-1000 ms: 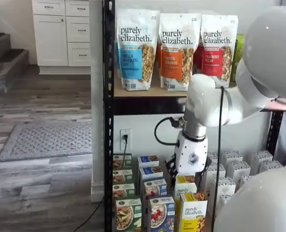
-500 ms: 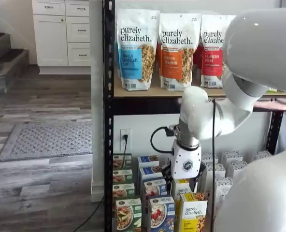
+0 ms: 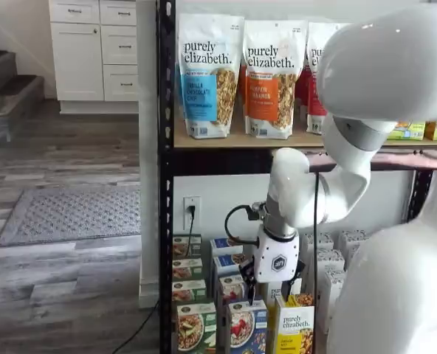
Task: Pick up the blue and white box that is on the bottom shelf, the second box from the left
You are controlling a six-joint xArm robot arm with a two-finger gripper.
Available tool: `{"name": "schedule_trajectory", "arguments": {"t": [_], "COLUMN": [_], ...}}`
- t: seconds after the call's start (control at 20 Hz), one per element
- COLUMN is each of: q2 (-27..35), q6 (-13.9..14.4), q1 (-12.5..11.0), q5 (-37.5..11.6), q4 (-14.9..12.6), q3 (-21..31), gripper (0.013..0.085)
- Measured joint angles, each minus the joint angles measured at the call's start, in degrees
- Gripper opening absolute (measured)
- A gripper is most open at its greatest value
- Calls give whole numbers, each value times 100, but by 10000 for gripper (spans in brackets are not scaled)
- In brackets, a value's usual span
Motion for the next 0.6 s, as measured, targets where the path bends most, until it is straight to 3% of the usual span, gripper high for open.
{"name": "schedule_trajectory", "arguments": {"t": [0.1,0.4,0.6], "q2": [255,1030,1403], "q6": [17,335,418], "q1": [-16,-204,-293], "q5": [-230,-739,-967], "q4": [-41,-583,-762], "q3": [-80,-434,-627], "gripper": [850,850,850]}}
